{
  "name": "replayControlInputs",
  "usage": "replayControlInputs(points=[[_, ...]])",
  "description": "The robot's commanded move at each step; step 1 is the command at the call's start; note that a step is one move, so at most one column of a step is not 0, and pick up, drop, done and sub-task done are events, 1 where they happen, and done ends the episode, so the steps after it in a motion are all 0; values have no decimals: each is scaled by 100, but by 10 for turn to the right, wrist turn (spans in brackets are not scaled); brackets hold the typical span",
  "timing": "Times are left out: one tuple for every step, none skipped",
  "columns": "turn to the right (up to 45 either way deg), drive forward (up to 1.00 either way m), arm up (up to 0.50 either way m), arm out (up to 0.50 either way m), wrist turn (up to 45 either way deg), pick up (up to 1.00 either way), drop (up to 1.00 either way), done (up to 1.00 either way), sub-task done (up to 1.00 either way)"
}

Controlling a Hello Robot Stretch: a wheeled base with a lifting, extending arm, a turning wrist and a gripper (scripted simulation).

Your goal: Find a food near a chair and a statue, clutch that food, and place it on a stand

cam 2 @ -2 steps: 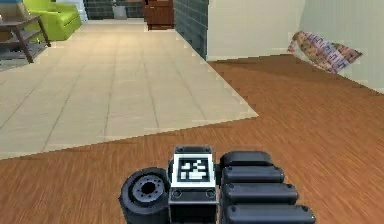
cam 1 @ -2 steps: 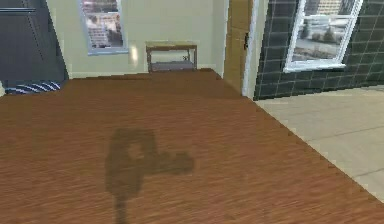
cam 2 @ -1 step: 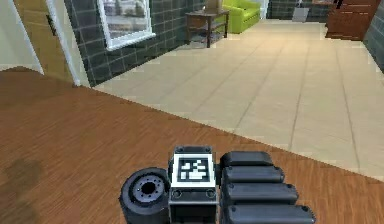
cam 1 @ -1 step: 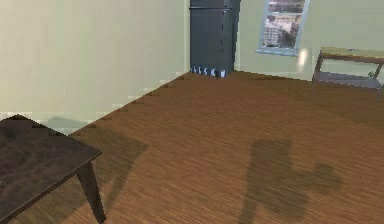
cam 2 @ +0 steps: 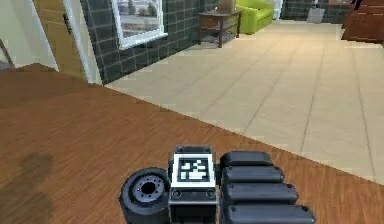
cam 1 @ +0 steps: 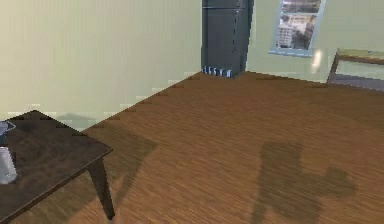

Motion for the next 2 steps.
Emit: replayControlInputs(points=[[0, 5, 0, 0, 0, 0, 0, 0, 0], [420, 0, 0, 0, 0, 0, 0, 0, 0]])
